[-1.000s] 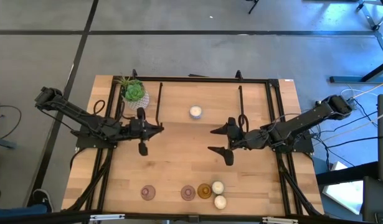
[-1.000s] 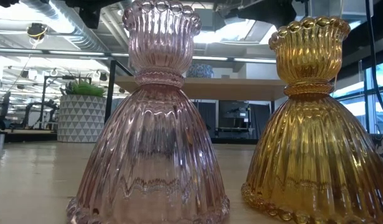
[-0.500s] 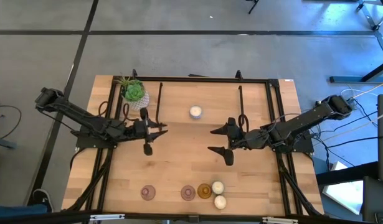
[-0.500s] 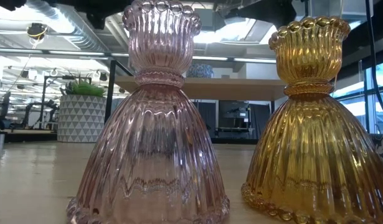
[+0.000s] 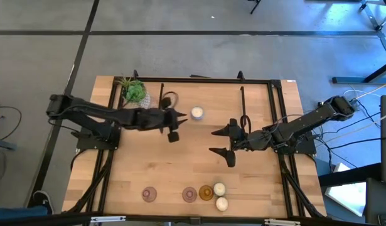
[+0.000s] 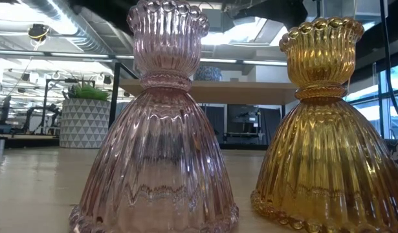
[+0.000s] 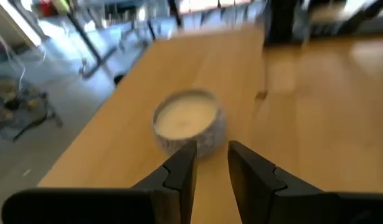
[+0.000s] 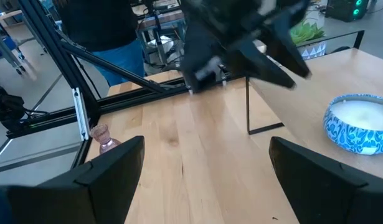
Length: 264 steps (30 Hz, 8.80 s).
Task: Pick & Place candle stick holders
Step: Adjust the light blue scented candle on the shelf, then put the right pink candle holder on the shelf
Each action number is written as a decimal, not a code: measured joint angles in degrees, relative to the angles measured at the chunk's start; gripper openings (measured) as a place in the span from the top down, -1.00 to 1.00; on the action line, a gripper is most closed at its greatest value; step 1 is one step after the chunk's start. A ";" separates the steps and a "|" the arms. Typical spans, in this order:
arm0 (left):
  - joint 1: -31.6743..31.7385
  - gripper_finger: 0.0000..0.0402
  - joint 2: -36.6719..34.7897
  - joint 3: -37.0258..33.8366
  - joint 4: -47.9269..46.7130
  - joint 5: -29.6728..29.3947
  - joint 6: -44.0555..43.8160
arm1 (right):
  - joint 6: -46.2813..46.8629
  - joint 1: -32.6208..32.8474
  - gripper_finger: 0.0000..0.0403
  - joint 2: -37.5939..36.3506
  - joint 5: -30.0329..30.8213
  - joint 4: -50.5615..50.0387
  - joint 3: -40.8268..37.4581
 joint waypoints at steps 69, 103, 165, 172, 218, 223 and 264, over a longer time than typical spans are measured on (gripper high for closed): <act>-27.54 0.57 3.88 7.27 0.78 24.23 -2.45 | 0.54 3.06 -0.72 0.00 -4.10 3.01 0.00; -39.95 0.57 -3.19 7.20 -2.88 7.19 -0.14 | -2.99 8.15 -0.72 30.48 -16.46 -24.86 36.55; -40.58 0.57 -4.58 7.25 -8.17 4.59 -2.04 | 0.47 11.25 -0.35 45.86 -11.27 -51.66 66.01; -40.57 0.57 -4.58 7.25 -8.27 4.60 -2.41 | 6.16 8.33 -0.35 50.89 -17.55 -53.88 65.96; -40.56 0.57 -4.53 7.25 -8.71 4.59 -2.44 | 27.21 6.29 -0.27 57.48 -21.86 -58.75 65.94; -40.56 0.57 -4.53 7.25 -8.70 4.59 -2.44 | 27.21 6.17 -0.27 57.46 -19.64 -61.74 65.99; -40.51 0.57 -4.39 7.25 -8.68 4.57 -1.98 | 36.43 3.80 0.80 57.59 -14.17 -82.36 74.16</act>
